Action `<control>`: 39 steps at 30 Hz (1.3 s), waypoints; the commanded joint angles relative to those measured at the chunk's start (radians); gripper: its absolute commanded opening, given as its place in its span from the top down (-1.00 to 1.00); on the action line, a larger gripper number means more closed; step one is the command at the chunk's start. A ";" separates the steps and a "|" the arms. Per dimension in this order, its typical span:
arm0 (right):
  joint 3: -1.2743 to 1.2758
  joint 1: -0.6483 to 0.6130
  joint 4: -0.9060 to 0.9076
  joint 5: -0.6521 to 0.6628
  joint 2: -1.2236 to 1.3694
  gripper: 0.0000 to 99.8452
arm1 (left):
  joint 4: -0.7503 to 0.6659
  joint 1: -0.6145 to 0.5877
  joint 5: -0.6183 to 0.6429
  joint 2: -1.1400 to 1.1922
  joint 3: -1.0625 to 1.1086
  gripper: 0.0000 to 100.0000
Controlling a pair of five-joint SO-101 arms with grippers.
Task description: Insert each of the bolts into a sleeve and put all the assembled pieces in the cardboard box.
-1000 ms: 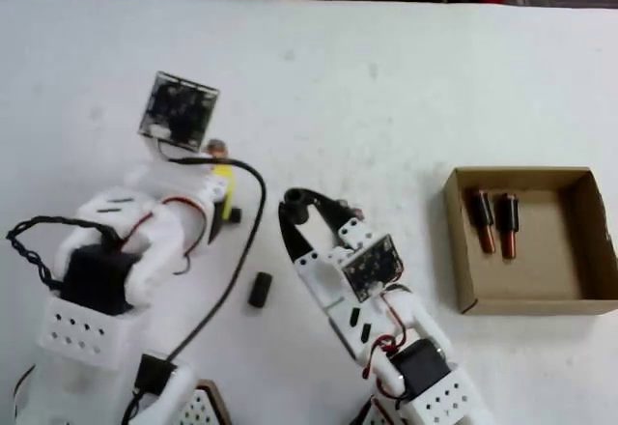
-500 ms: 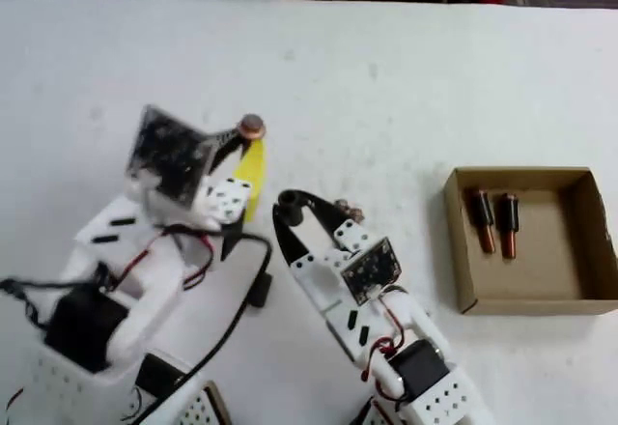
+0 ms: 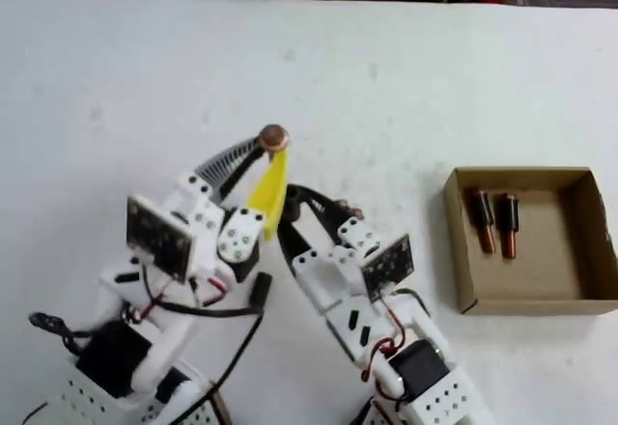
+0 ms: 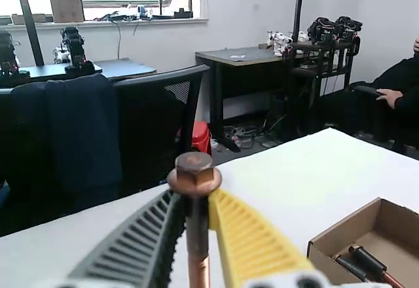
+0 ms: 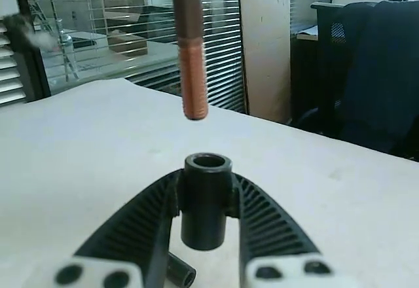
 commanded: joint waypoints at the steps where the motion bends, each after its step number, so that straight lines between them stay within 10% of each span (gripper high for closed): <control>1: 0.009 -0.012 -0.028 -0.002 -0.024 0.97 | -0.046 0.019 0.015 -0.059 0.017 0.96; 39: 0.009 -0.012 -0.068 0.069 -0.024 0.96 | 0.025 0.016 0.106 -0.058 0.035 0.96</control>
